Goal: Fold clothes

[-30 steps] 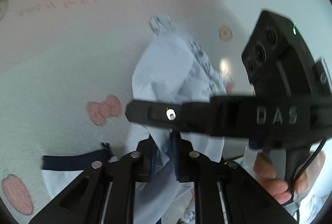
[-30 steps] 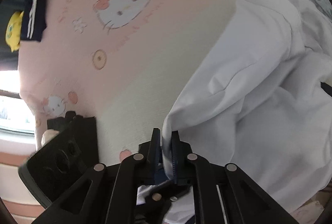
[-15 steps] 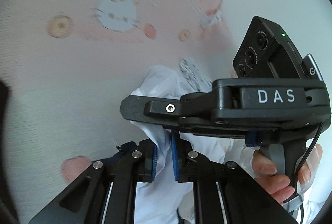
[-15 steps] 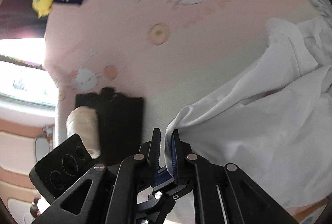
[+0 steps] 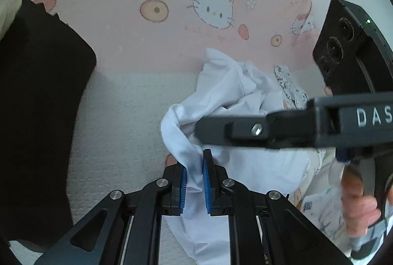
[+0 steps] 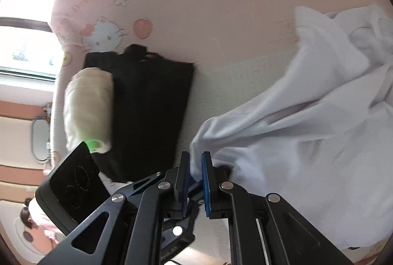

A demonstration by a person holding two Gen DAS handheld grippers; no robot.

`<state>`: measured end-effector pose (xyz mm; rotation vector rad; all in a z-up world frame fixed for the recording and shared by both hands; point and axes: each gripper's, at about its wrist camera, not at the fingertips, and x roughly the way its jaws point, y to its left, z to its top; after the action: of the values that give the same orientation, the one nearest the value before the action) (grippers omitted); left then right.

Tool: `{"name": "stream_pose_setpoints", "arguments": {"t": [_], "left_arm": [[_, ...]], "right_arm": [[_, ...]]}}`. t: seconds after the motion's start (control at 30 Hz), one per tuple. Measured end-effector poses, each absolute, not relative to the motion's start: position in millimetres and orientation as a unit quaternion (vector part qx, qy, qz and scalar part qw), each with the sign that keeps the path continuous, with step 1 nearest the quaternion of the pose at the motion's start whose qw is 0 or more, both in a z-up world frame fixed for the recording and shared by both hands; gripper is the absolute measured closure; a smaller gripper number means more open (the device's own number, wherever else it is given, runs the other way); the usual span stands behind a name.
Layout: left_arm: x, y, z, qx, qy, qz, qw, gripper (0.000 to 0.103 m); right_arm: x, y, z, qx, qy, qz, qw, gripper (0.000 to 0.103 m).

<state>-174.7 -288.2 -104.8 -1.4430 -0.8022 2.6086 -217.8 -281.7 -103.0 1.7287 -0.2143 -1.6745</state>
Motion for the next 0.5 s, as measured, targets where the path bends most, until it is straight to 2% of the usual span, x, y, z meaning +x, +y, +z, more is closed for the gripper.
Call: {"name": "stream_pose_setpoints", "arguments": {"t": [0.1,0.2,0.33,0.43,0.5], "left_arm": [[-175.2,-285.7,-98.2,-0.461,-0.259,0.848,0.028,0.093],[-177.9,-294.1,-85.1,-0.457,-0.272,0.846,0.044,0.093],[-175.9,-305.1,-80.9,-0.465,-0.283,0.837,0.060,0.090],[-180.1,-303.2,-84.7,-0.493,-0.254,0.831,0.038,0.081],[-177.3,-303.1,-86.8,-0.507,-0.237,0.828,0.019,0.062]], "right_arm": [[-223.7,-270.4,-97.9,0.657,-0.068,-0.666,0.348,0.092],[-232.1,-256.1,-87.0,0.645,-0.057,-0.685,0.334,0.056],[-248.1,-236.0,-69.7,0.637,-0.036,-0.701,0.320,0.054],[-258.8,-224.6,-72.9,0.654,-0.045,-0.692,0.304,0.054],[-265.5,-216.0,-77.2,0.661,-0.052,-0.686,0.298,0.053]]}}
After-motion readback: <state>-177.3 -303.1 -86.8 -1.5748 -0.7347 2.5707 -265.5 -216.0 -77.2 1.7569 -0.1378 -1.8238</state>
